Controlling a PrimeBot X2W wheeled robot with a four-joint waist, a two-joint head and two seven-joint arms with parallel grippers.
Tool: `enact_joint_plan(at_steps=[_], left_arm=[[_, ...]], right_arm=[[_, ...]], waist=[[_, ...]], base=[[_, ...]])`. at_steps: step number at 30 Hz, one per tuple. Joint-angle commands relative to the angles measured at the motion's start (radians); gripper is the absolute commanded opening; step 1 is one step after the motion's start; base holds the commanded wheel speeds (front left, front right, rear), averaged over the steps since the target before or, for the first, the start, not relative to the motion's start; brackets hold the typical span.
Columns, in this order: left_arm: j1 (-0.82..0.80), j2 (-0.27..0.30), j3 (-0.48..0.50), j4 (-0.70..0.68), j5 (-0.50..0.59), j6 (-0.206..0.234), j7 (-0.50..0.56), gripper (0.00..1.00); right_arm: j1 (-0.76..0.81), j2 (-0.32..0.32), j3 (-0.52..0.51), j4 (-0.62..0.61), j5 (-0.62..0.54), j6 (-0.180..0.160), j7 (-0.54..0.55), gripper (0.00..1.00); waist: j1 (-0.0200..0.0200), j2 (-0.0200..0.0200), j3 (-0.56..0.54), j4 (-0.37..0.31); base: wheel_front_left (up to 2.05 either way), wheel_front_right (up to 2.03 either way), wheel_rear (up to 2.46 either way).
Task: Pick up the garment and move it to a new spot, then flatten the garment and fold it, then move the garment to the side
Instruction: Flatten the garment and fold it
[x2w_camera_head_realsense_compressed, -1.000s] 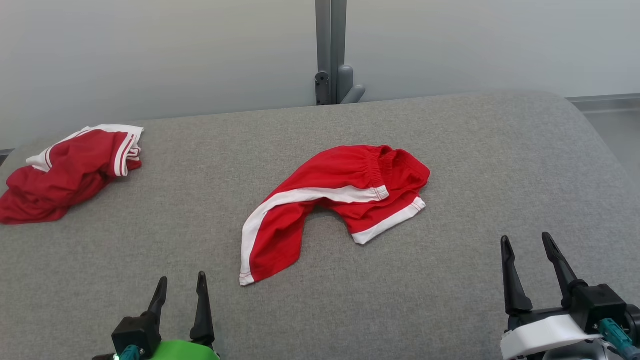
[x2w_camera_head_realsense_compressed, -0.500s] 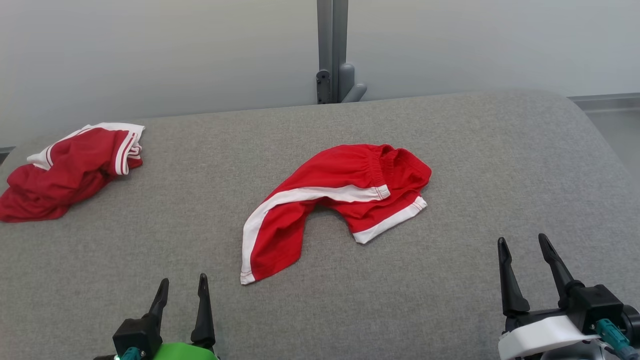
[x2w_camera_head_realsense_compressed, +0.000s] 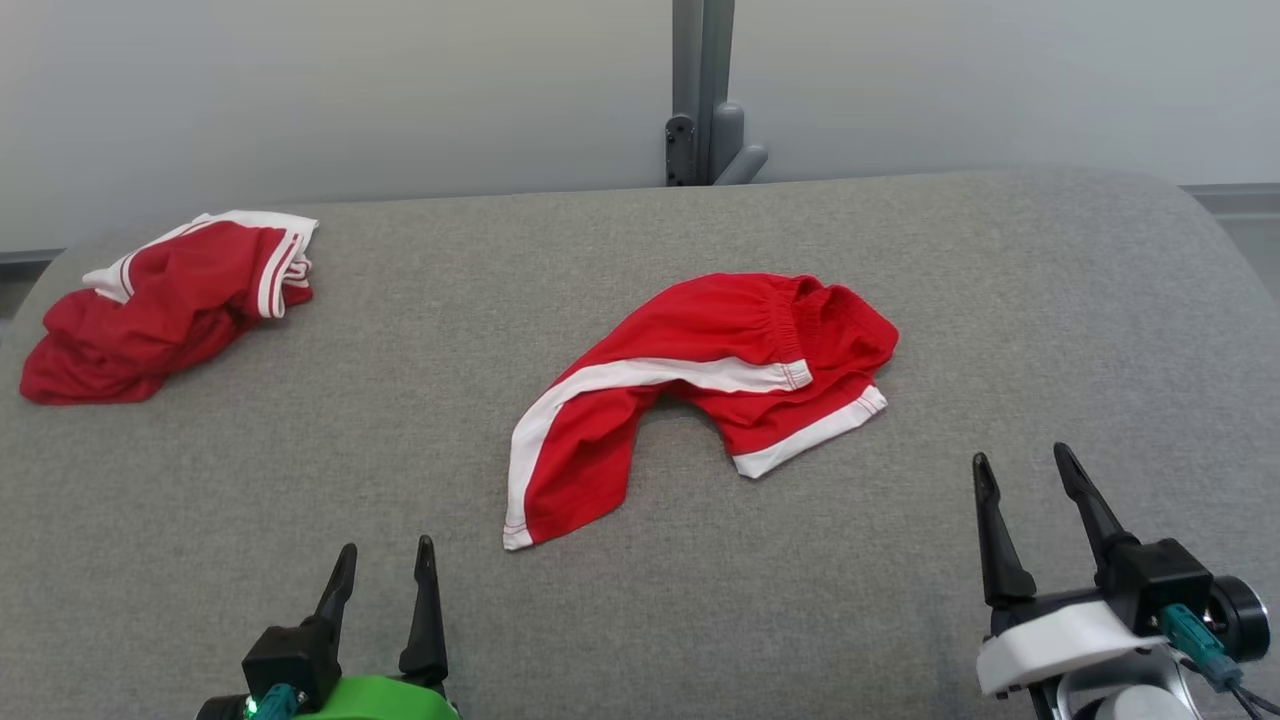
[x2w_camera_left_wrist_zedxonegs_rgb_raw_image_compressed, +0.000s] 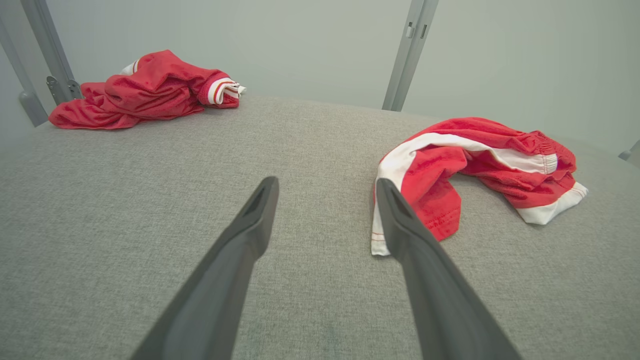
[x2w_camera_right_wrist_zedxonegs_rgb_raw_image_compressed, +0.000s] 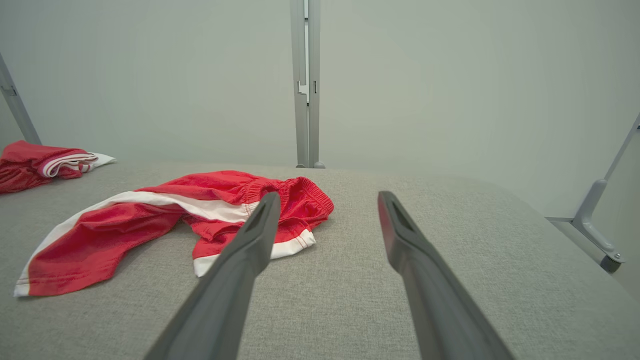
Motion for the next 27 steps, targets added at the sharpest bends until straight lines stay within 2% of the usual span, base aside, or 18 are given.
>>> enact_joint_plan(at_steps=[1, 4, 10, 18, 27], left_arm=[[-0.021, 0.001, -0.006, -0.007, -0.009, 0.003, -0.003, 1.0], [-0.035, 0.001, -0.018, -0.017, -0.01, 0.003, -0.003, 1.0], [-0.078, 0.001, -0.054, -0.033, -0.018, 0.009, -0.003, 1.0], [-0.114, 0.0, -0.099, -0.043, -0.039, 0.026, -0.003, 1.0], [-0.118, 0.001, -0.125, -0.045, -0.051, 0.037, -0.003, 1.0]], right_arm=[[-0.034, -0.003, 0.007, 0.017, -0.019, -0.001, -0.004, 1.0], [-0.098, -0.003, 0.019, 0.07, -0.048, -0.001, -0.004, 1.0], [-0.275, -0.003, 0.0, 0.266, -0.073, -0.001, -0.004, 1.0], [-0.494, -0.068, -0.005, 0.568, -0.083, -0.001, 0.013, 1.0], [-0.579, -0.116, 0.038, 0.747, -0.04, -0.001, 0.01, 1.0]], waist=[[0.0, 0.0, 0.019, 0.027], [0.0, 0.0, 0.048, 0.059], [0.0, 0.0, 0.124, 0.154], [0.0, 0.0, 0.214, 0.295], [0.0, 0.0, 0.23, 0.351]], base=[[0.0, 0.0, 0.0], [0.0, 0.0, 0.0], [0.0, 0.0, 0.0], [0.0, 0.0, 0.0], [0.0, 0.0, 0.0]])
